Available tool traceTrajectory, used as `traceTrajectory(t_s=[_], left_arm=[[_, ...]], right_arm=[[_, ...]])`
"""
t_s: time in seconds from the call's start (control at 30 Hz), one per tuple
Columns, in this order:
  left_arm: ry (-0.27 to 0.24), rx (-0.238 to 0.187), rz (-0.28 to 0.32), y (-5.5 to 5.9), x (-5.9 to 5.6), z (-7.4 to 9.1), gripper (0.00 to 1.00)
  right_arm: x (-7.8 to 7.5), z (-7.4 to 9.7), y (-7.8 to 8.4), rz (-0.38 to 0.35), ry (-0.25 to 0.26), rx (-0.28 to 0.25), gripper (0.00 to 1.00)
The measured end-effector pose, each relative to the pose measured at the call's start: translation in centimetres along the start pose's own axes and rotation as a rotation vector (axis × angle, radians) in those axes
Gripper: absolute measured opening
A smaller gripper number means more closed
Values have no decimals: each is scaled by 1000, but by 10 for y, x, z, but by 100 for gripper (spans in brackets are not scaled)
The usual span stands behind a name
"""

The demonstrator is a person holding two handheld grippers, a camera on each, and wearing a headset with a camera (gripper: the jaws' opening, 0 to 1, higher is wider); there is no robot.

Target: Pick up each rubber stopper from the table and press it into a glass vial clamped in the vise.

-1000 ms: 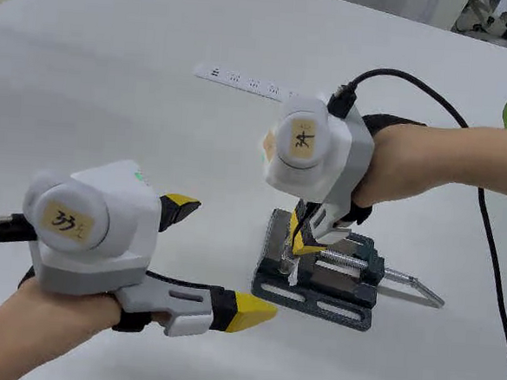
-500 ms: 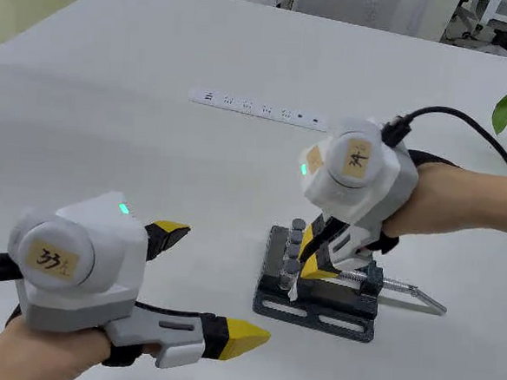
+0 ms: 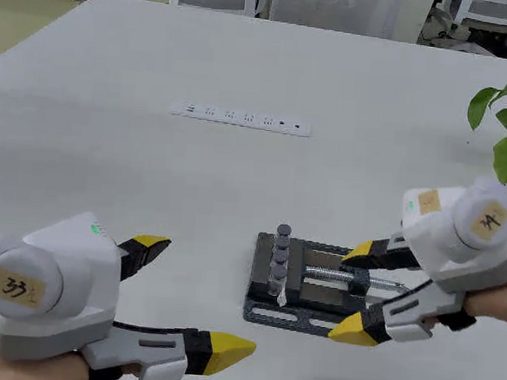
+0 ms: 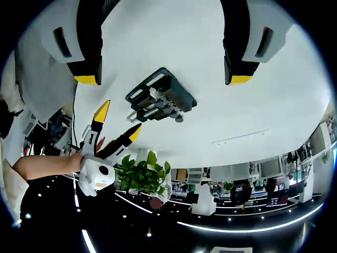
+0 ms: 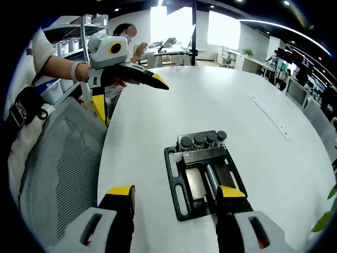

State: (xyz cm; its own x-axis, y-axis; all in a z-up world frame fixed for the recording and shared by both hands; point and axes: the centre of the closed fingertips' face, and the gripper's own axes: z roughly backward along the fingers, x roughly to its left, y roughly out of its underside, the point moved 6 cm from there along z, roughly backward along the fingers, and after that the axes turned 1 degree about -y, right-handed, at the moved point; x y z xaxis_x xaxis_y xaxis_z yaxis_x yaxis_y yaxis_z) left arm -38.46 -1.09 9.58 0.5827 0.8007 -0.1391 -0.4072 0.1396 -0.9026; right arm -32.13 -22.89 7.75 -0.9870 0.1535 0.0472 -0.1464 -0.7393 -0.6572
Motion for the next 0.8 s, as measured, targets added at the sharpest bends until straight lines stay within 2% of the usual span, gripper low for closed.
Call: traceTrajectory(t_s=[0.1, 0.2, 0.27, 0.37, 0.43, 0.53, 0.8], left_arm=[[10, 13, -13, -1, -6, 1, 97], [13, 20, -22, 0, -5, 2, 97], [12, 19, -23, 0, -5, 2, 98], [2, 10, -21, -2, -6, 4, 99], [1, 11, -26, -3, -9, 4, 99], [-3, 14, -25, -3, -10, 5, 99], [-11, 39, -22, 3, -11, 7, 99]], right_arm=[[9, 9, 19, -55, 48, -45, 66], [18, 17, 34, -70, 58, -60, 70], [19, 23, 43, -115, 101, -89, 71], [22, 31, 49, -174, 144, -150, 81], [22, 35, 53, -187, 181, -175, 88], [25, 40, 59, -223, 202, -200, 98], [27, 50, 83, -286, 239, -200, 99]])
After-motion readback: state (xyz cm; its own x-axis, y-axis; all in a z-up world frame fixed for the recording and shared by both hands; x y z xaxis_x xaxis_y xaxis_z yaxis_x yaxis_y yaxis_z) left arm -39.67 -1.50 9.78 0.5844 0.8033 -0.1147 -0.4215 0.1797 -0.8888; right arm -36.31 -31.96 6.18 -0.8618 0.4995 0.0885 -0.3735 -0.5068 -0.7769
